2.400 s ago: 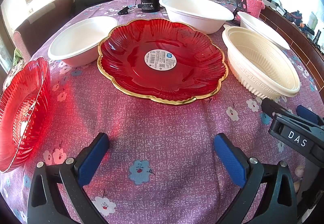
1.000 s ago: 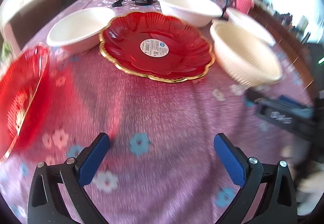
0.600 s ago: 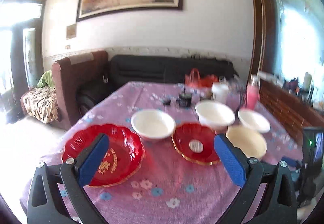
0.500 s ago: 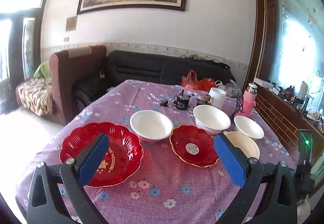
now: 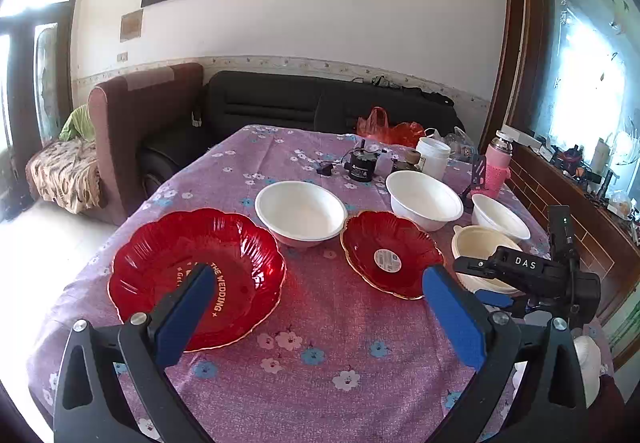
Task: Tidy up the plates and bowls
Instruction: 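Move the right tool to the red gold-rimmed plate's rim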
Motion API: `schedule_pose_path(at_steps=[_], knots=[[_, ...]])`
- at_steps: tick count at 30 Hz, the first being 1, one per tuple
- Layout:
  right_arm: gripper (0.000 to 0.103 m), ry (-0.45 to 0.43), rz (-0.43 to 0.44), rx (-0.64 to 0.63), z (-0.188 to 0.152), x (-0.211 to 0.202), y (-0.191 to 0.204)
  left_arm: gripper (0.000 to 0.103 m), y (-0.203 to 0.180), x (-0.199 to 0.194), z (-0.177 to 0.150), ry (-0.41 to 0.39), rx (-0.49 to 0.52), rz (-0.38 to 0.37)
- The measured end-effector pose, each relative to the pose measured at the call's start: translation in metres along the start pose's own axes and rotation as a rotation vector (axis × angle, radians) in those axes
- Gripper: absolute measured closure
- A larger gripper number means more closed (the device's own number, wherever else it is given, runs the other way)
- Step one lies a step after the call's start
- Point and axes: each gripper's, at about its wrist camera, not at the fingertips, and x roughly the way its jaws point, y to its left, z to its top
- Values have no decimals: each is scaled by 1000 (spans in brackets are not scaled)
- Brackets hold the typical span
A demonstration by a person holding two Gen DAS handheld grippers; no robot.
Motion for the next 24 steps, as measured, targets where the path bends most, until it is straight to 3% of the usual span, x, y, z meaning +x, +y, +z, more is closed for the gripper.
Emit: schedule_pose_path(at_steps=[7,10,11,12,14,16,19,24], knots=[[17,30,1,1,0,25,13,0,-1,13,-3,41,-21,-28],[43,44,9,51,3,48,16,0,1,13,-3,42,-23,-23],[54,48,-9,74,4,56,15,0,2,13,-3,43,-26,-21],[74,35,-29,96,4,60,12,0,4,13,-3,45,-32,-20],[90,49,-28,135,4,62,5,0,7,14,-3,51,-44,-21],[91,60,-19,161,-2,56,-1,0,9,15,-3,57,-49,-20],[92,63,-72,80,-10,40,7,0,10,19,-4,68,-49,-17],[92,167,-85,8,-40,7,4,0,5,22,-7,78,-25,-11]])
